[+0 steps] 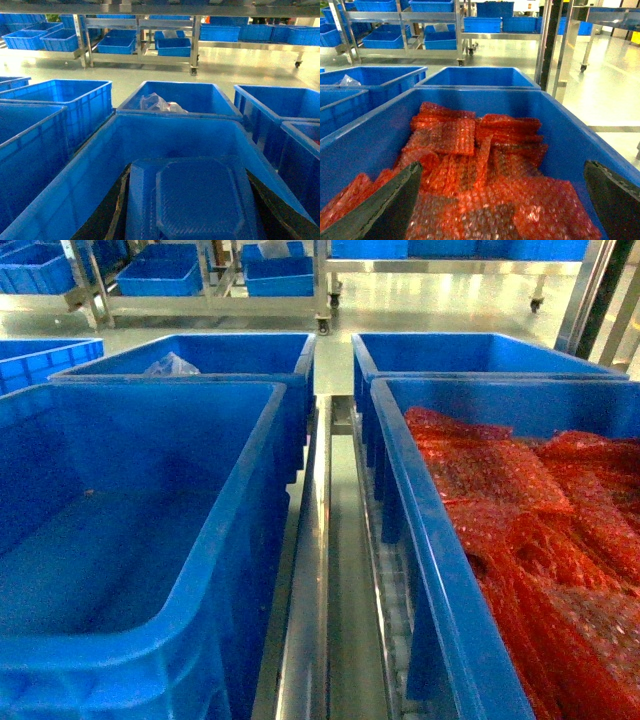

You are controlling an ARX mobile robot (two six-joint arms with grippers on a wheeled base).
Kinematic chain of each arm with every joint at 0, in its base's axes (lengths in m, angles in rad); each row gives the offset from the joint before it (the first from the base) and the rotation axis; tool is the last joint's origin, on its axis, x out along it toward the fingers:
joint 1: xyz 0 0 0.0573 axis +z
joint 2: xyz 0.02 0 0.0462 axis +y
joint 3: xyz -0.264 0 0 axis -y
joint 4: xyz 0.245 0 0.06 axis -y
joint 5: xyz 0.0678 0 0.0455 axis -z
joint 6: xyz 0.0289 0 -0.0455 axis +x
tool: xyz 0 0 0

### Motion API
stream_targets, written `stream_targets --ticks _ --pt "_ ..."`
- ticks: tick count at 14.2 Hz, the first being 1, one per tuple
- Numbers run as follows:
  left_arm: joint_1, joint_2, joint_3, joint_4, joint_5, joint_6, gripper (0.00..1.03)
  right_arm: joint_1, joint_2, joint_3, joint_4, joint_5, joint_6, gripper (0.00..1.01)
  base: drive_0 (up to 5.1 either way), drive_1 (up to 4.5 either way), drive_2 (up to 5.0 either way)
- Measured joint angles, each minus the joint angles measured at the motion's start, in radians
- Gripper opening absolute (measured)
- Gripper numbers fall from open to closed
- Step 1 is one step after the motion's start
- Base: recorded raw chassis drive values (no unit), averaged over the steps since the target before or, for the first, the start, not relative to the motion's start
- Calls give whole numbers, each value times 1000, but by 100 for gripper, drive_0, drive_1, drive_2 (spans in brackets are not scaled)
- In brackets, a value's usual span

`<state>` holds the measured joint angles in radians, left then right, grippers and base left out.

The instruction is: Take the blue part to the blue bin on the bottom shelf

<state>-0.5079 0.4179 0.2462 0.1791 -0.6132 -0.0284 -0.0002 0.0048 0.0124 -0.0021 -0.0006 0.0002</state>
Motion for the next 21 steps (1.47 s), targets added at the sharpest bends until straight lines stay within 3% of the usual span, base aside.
stream_targets --ticks 4,21 --pt "0 1 0 0 0 0 43 0 0 0 3 -1 0 98 9 354 -337" --pt "-1 1 0 -1 0 0 43 0 0 0 -2 1 0 98 0 0 0"
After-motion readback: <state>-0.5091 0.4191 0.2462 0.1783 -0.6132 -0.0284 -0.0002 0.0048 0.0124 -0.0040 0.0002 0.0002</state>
